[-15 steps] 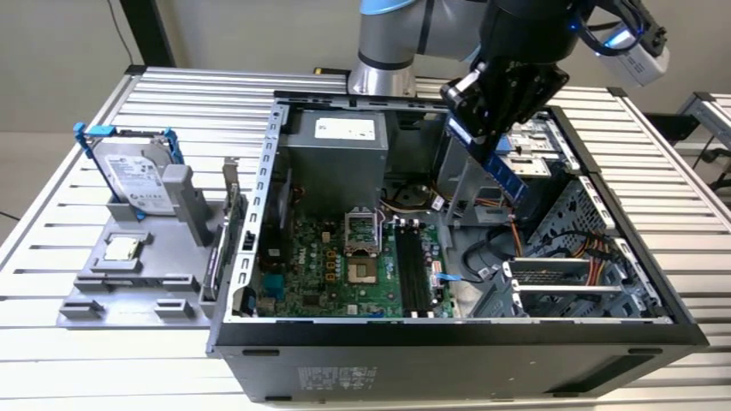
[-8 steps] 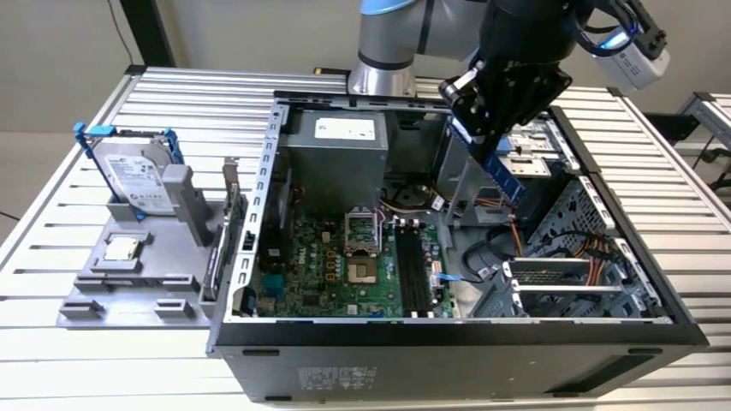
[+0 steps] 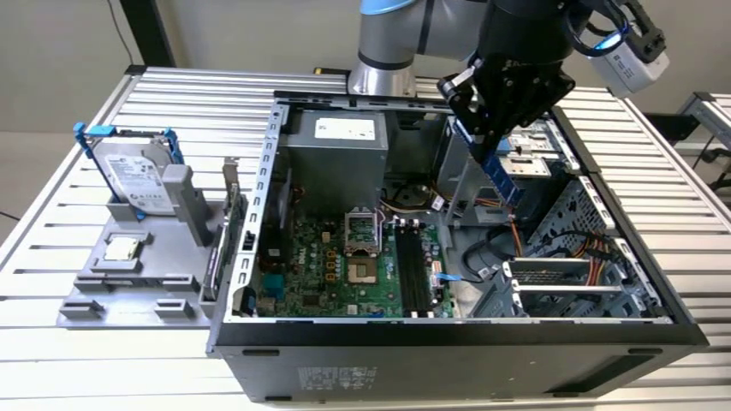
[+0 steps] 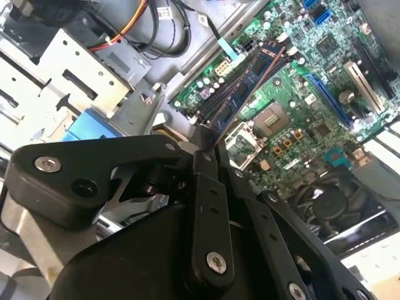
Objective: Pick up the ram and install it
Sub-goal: 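Insert the ram into the slot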
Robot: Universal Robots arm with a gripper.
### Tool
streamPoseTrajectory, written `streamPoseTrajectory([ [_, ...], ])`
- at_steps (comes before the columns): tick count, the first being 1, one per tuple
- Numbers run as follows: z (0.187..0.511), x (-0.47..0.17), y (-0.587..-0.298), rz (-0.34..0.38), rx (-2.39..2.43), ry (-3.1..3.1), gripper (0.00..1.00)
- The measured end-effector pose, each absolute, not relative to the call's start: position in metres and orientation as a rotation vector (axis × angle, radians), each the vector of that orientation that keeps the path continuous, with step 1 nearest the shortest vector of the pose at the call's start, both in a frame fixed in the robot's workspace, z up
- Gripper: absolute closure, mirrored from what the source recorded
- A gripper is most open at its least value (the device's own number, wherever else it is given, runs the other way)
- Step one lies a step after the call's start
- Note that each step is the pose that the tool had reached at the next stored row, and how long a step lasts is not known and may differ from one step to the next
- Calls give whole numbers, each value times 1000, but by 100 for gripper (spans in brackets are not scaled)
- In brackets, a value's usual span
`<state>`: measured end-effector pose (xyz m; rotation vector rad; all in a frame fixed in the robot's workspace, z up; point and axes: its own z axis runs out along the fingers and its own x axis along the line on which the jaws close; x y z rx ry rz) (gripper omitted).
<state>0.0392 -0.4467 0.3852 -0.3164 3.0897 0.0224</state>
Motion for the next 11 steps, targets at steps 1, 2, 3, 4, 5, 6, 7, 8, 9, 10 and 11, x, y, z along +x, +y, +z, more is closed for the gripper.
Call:
streamPoseTrajectory([
  [1,385,39,-447,22,-301,3091,100],
  [2,385,39,-447,22,-286,3092,100],
  [3,385,39,-447,21,-270,3094,100],
  [4,385,39,-447,21,-255,3095,100],
  [5,385,39,-447,21,-213,3098,100],
  [6,385,39,-447,20,-200,3099,100],
  [7,385,39,-447,20,-187,3100,100],
  [8,385,39,-447,20,-176,3100,100],
  [9,385,39,-447,20,-167,3101,100],
  [10,385,39,-447,19,-158,3101,100],
  [11,385,39,-447,19,-149,3102,100],
])
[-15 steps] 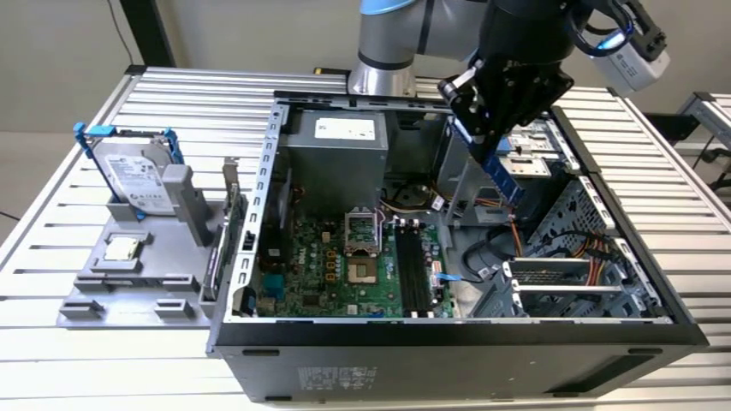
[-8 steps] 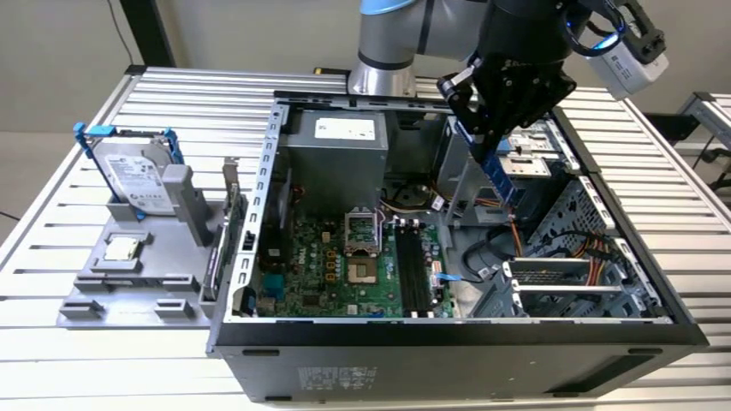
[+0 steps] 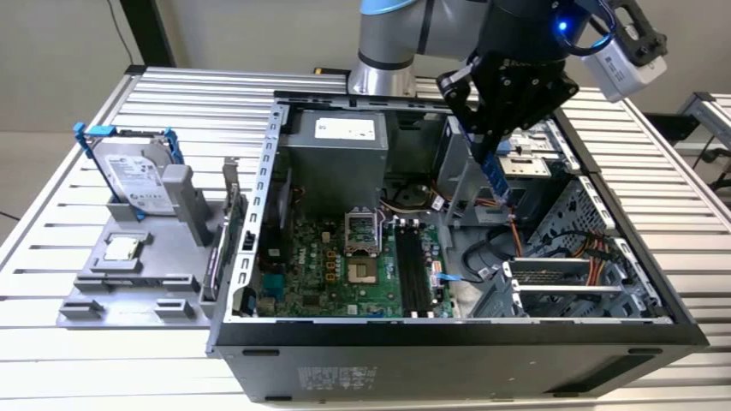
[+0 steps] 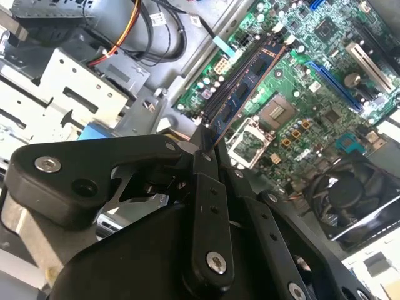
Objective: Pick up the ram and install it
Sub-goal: 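Insert the ram into the slot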
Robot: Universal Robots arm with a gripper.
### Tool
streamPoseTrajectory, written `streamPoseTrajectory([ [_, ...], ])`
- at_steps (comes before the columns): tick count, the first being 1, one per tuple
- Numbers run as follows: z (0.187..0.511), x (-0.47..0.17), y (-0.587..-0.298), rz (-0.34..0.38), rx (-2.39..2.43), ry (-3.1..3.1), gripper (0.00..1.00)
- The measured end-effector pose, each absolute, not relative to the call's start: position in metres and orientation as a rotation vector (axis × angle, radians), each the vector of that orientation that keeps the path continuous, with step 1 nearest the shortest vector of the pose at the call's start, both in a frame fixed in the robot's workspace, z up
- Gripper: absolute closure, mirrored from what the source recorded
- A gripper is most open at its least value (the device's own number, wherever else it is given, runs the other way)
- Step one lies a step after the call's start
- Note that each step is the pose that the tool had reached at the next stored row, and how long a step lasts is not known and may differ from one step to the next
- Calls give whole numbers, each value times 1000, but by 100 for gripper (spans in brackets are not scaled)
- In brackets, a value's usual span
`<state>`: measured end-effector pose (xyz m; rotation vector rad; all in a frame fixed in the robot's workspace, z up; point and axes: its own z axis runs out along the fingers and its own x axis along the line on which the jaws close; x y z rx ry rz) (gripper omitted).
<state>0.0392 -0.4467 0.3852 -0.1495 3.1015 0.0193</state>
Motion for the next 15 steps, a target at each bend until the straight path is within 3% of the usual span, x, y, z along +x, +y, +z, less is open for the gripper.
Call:
streamPoseTrajectory([
  [15,385,39,-447,17,-50,3104,100],
])
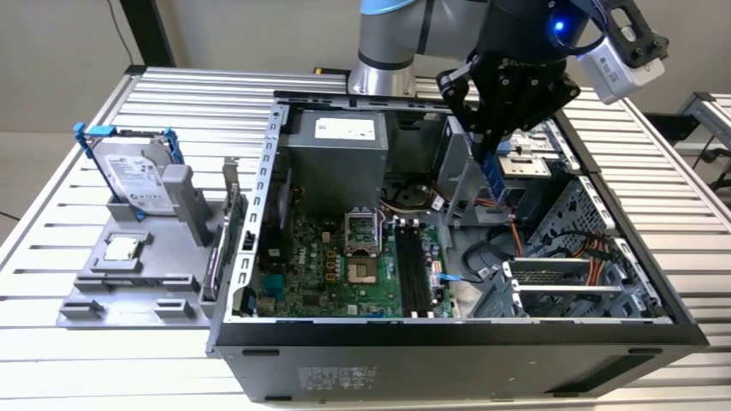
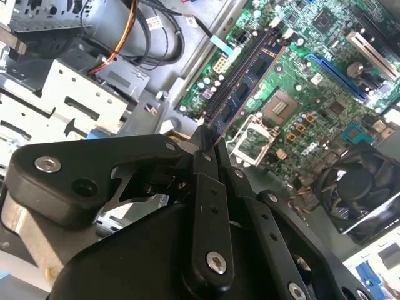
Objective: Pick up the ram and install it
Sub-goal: 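Insert the ram into the slot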
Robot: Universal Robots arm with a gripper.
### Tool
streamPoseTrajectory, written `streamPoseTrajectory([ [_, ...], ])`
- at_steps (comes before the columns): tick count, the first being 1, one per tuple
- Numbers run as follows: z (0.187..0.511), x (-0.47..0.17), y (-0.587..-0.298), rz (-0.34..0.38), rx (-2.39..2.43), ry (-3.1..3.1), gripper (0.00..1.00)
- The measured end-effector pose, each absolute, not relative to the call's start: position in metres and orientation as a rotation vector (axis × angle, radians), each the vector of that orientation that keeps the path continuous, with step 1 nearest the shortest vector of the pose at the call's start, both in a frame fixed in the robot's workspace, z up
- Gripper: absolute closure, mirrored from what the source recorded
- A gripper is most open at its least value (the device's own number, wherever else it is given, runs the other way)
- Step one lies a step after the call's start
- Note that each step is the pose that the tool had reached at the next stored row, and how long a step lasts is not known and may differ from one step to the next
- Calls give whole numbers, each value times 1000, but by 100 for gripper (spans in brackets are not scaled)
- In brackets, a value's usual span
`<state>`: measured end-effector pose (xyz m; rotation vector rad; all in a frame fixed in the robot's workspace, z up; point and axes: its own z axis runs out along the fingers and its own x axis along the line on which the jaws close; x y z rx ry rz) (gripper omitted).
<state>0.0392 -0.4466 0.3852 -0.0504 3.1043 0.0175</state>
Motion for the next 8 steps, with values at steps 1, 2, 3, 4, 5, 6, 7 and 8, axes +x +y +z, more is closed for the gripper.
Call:
streamPoseTrajectory([
  [1,385,39,-447,17,-45,3104,100],
  [2,385,39,-447,17,-38,3104,100],
  [3,385,39,-447,17,-29,3105,100],
  [4,385,39,-447,17,-21,3105,100],
  [5,385,39,-447,17,-11,3105,100],
  [6,385,39,-447,17,-2,3105,100],
  [7,385,39,-447,17,4,3105,100],
  [8,385,39,-447,16,9,3105,100],
])
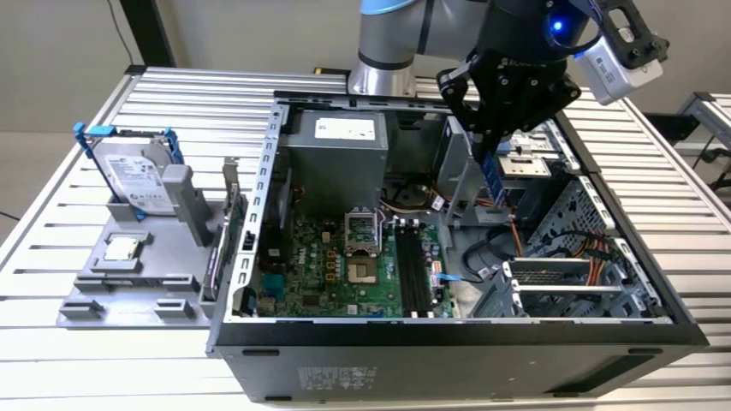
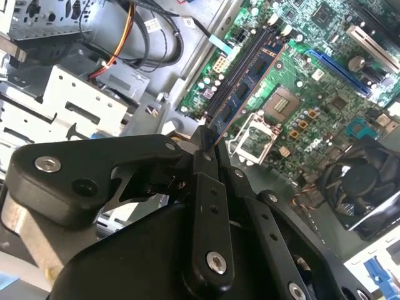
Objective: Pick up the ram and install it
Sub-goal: 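Insert the ram into the slot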
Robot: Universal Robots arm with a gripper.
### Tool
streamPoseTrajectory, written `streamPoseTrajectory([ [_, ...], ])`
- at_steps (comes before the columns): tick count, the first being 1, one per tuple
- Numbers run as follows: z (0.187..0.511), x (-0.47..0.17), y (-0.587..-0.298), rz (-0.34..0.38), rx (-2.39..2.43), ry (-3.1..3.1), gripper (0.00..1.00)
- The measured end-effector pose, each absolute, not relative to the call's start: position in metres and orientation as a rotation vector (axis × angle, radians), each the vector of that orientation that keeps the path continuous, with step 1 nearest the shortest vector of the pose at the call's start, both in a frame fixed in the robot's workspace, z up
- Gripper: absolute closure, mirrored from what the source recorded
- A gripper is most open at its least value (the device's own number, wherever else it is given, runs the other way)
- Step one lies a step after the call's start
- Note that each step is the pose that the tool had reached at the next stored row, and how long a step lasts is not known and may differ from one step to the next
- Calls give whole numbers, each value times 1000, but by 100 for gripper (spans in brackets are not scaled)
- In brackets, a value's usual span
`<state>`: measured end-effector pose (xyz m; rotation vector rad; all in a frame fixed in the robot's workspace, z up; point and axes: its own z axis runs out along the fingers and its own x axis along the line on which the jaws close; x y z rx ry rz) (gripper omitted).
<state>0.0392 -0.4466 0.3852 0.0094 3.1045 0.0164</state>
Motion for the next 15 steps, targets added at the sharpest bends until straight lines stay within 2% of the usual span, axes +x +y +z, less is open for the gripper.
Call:
streamPoseTrajectory([
  [15,382,39,-447,16,23,3109,100],
])
